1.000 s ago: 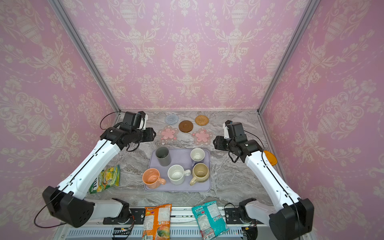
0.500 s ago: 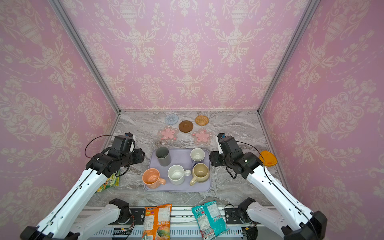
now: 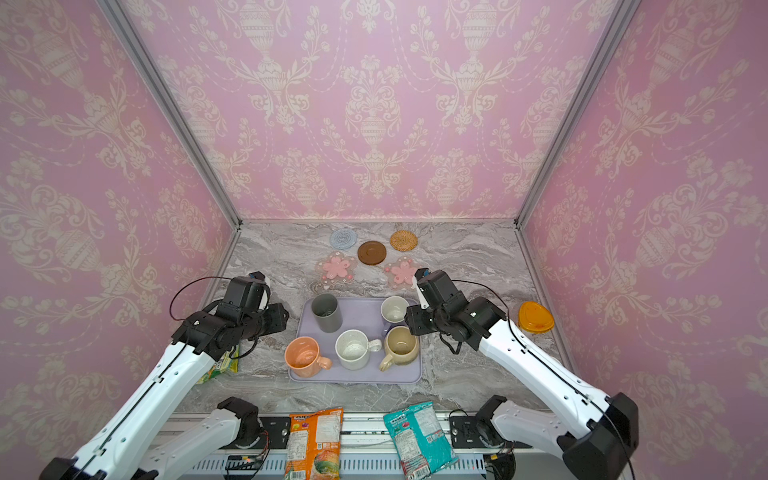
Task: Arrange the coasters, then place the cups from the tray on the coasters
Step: 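Lower the right gripper onto the white speckled mug on the tray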
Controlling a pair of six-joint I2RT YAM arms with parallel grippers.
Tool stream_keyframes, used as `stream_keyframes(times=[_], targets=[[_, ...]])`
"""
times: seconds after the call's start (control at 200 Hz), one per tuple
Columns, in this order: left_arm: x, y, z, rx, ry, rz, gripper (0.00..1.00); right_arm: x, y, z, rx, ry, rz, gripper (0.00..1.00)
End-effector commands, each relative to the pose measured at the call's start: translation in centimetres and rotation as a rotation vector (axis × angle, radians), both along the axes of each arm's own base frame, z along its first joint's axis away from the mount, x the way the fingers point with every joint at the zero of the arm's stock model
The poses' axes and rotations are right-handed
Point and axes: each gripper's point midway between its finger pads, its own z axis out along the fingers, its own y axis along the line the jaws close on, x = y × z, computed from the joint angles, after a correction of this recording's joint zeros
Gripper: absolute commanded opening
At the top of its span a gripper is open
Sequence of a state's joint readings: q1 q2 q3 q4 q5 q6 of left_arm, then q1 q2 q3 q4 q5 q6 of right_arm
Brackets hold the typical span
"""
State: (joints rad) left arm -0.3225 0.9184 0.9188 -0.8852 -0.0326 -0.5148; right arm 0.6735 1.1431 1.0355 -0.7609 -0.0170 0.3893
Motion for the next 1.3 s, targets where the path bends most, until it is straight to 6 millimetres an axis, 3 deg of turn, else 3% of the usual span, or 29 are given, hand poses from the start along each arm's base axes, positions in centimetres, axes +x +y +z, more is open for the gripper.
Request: stream_keyframes(times=[0.0,0.105,0.14,0.345,0.62,1.296], targets=[[-1.2,0.5,-0.3,0.003,0.025,0.014,0.45,-0.4,2.4,0.8,-0.029,-0.024,0.164,0.53],[-1.6,0.9,0.1,0.008,0.012,0.025,0.45,-1.9,4.1,-0.7,-0.123,0.031,0.335,0.52],[-1.6,1.0,0.3,0.006,0.003,0.03,0.45,-2.0,5.1,0.0,-0.144,0.023,0.393,0.52],[-1.7,0.9,0.8,-0.018,-0.022,0.042,0.45,-4.3,7.4,-3.3,-0.327,0.071,0.648,0.52],[-2.7,1.5,1.3,-0.031,-0.044,0.075,0.45,-4.1,7.1,-4.6,-0.387,0.06,0.7,0.49],[-4.7,2.0,1.3,-0.057,-0.042,0.091,0.45,-3.1,9.3,-8.4,-0.439,0.081,0.832,0.47]])
